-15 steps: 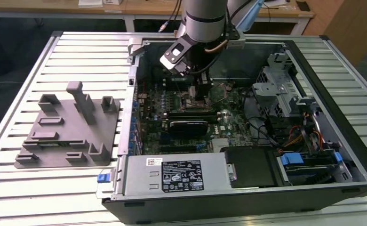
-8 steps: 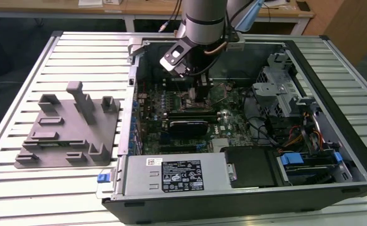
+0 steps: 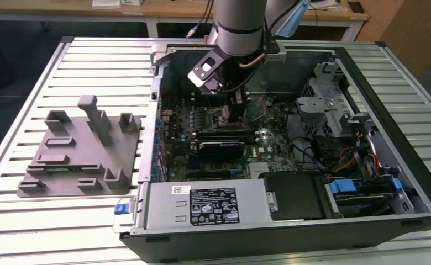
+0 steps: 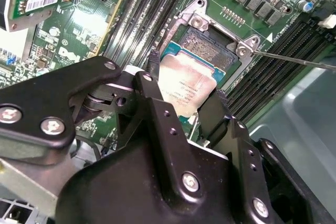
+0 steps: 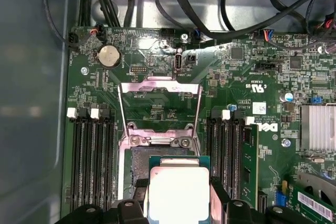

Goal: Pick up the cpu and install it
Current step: 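Place the cpu into insertion slot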

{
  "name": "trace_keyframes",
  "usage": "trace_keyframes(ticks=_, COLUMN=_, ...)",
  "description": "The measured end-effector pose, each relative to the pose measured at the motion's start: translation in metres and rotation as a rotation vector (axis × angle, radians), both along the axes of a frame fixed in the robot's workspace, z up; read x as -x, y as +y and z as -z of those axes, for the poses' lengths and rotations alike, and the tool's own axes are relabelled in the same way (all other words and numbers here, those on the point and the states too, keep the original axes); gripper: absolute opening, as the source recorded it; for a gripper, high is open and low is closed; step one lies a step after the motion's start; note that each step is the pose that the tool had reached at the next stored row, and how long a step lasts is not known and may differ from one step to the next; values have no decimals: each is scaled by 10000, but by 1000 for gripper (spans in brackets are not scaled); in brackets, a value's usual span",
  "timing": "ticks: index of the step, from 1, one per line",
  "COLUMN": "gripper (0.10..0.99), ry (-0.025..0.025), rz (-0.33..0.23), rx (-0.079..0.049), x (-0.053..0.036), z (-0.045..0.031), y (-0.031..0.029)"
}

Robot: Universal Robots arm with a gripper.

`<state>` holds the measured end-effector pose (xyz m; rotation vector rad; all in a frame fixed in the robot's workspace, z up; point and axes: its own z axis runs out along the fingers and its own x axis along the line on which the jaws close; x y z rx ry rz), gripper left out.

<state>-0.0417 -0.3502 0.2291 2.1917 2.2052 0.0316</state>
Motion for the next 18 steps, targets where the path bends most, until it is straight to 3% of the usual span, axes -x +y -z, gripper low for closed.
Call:
trace_keyframes(ticks=7, gripper=541, ry=2, rz=69, rx=18, x=2, z=58, y=12)
trace_keyframes(ticks=18, gripper=541, ry=17, rz=172, rx=41, x=29, z=119, y=80)
